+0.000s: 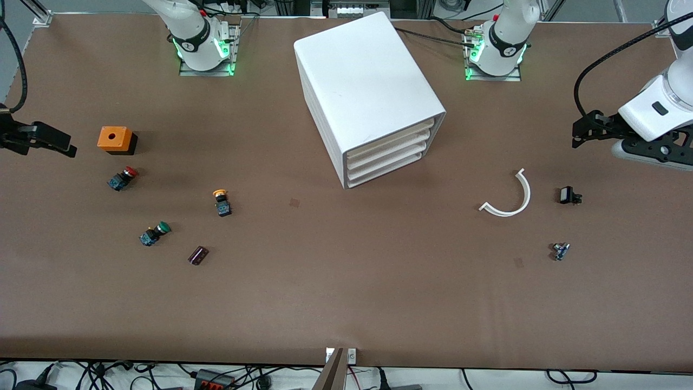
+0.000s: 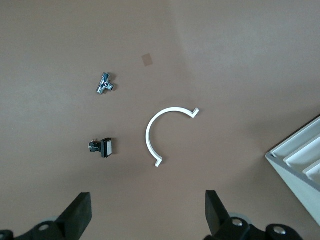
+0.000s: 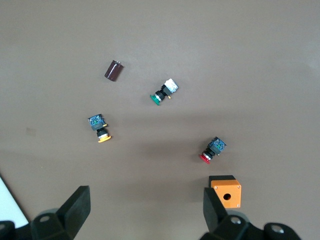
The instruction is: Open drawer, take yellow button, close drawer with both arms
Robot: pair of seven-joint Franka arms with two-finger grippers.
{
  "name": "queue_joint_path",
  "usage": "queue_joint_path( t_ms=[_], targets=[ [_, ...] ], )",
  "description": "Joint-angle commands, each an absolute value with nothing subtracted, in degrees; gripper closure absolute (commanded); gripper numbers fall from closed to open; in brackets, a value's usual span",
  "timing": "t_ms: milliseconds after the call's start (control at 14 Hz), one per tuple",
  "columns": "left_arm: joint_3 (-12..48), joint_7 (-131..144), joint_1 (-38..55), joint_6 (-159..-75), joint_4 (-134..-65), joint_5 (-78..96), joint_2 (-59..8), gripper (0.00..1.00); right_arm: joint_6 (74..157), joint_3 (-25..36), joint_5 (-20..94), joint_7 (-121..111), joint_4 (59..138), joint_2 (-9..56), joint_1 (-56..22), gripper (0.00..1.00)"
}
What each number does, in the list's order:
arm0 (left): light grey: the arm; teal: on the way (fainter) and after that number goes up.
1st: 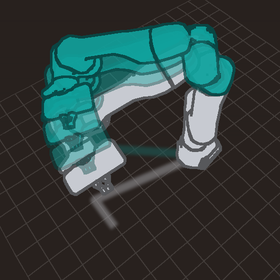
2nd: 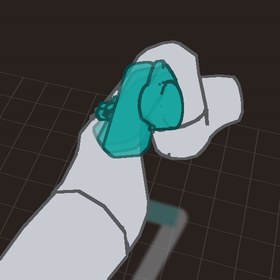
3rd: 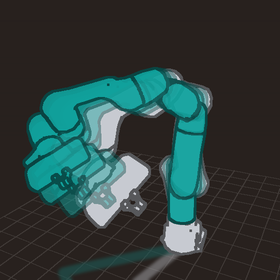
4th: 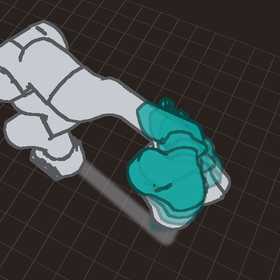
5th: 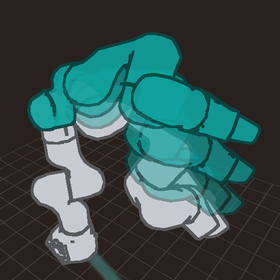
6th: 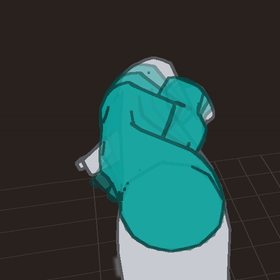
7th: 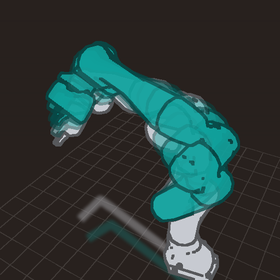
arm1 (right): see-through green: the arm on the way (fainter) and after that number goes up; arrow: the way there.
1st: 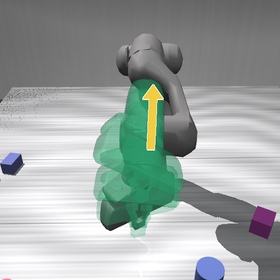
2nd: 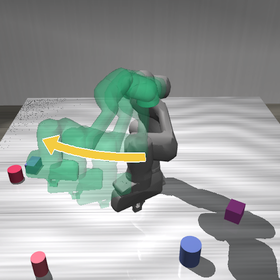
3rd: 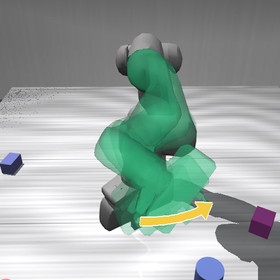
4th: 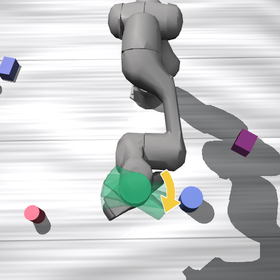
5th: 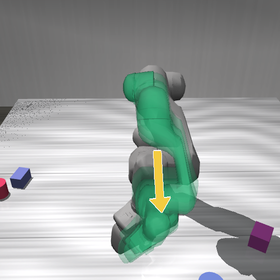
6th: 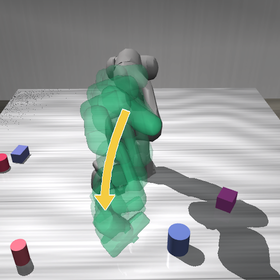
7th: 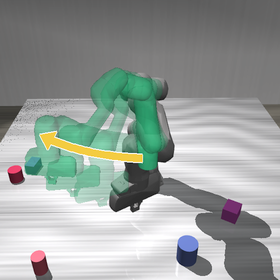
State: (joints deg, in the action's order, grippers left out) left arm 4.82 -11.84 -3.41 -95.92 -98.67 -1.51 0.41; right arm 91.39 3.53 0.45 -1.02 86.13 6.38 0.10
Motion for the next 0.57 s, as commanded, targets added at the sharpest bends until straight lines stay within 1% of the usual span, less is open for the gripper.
queue_joint_path(
  t_ms=[0, 143, 357, 429, 500],
  targets=[
    [2.73, -16.34, -1.67, -98.96, -102.48, -0.53, 2.37, 0.00, 96.15, 2.46, 0.35, -0.18, 95.01, 0.18, 0.97, 0.00],
    [2.64, -14.25, -1.32, -102.46, -102.30, -0.61, 2.55, 0.00, 95.98, 2.46, 0.35, -0.79, 94.75, 0.26, 0.97, 0.00],
    [1.67, -8.18, -1.23, -102.40, -102.22, -0.79, 2.81, 0.00, 95.89, 2.46, 0.35, -1.14, 92.56, 0.88, 1.05, 0.00],
    [2.28, -8.26, -1.58, -100.04, -101.69, -0.79, 2.90, 0.00, 95.89, 2.46, 0.35, -1.14, 92.29, 1.05, 1.05, 0.00],
    [2.46, -8.70, -1.67, -94.63, -98.91, -0.62, 2.55, 0.00, 95.37, 2.46, 0.35, -1.14, 92.37, 0.97, 1.05, 0.00]
  ],
)
